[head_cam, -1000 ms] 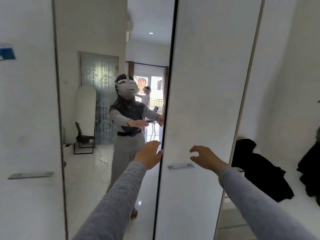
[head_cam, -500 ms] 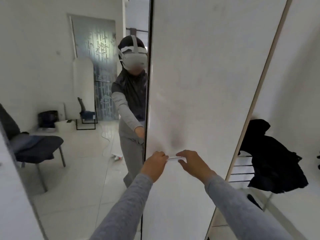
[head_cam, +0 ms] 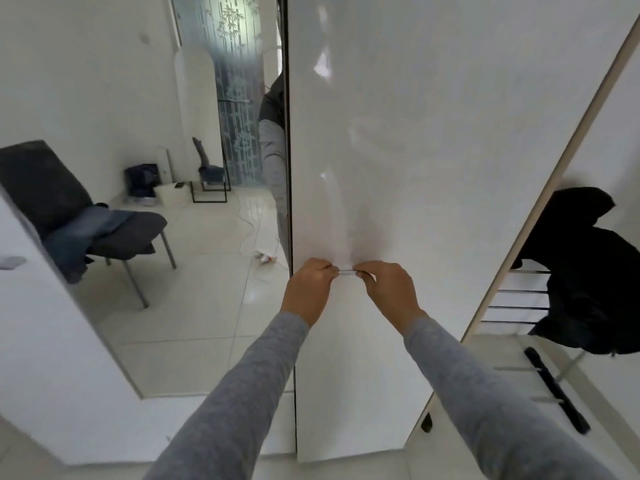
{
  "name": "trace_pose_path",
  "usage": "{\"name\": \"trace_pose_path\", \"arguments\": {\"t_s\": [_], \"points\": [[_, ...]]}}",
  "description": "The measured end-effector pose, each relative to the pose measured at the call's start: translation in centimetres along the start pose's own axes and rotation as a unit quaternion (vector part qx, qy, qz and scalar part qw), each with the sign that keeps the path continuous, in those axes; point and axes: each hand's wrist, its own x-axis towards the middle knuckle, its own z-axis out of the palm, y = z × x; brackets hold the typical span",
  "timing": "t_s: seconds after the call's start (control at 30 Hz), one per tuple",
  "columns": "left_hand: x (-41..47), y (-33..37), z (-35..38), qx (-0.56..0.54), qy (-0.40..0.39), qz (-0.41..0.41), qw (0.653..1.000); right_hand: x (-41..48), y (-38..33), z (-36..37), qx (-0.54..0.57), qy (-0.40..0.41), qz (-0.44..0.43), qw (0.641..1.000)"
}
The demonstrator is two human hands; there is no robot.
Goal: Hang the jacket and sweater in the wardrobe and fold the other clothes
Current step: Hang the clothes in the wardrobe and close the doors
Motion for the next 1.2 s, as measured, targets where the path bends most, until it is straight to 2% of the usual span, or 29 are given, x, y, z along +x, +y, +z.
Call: {"name": "trace_pose_path", "arguments": {"t_s": [0.17, 0.37, 0.6, 0.7, 0.8, 0.9, 0.93, 1.07, 1.2], "points": [[-1.9, 2.7, -1.1, 0.039, 0.014, -0.005, 0.999, -2.0, 0.2, -1.3, 0.009, -0.014, -0.010, 1.000], [-6.3, 8.0, -3.0, 0.087, 0.022, 0.041, 0.995, -6.8, 1.1, -4.2, 0.038, -0.033, -0.026, 0.998], [-11.3, 14.0, -5.3, 0.112, 0.029, 0.111, 0.987, -13.1, 2.2, -8.8, -0.031, -0.065, -0.038, 0.997], [-12.7, 17.3, -7.4, 0.111, 0.081, 0.089, 0.987, -16.2, 3.2, -10.4, -0.057, -0.085, -0.036, 0.994], [-12.9, 21.2, -9.7, 0.033, 0.170, 0.037, 0.984, -18.6, 3.3, -13.1, -0.010, -0.100, -0.035, 0.994], [-12.7, 24.1, -11.4, -0.089, 0.195, -0.079, 0.974, -19.5, 0.8, -17.2, 0.065, -0.023, -0.078, 0.995], [-12.6, 24.9, -11.7, -0.102, 0.184, -0.082, 0.974, -19.6, -0.6, -19.1, 0.083, 0.015, -0.096, 0.992], [-10.7, 27.6, -11.8, -0.085, 0.123, 0.043, 0.988, -19.3, -6.5, -26.9, 0.123, 0.157, -0.178, 0.964], [-7.5, 30.8, -11.3, -0.135, 0.121, 0.101, 0.978, -18.7, -9.3, -32.2, 0.059, 0.234, -0.215, 0.946]]}}
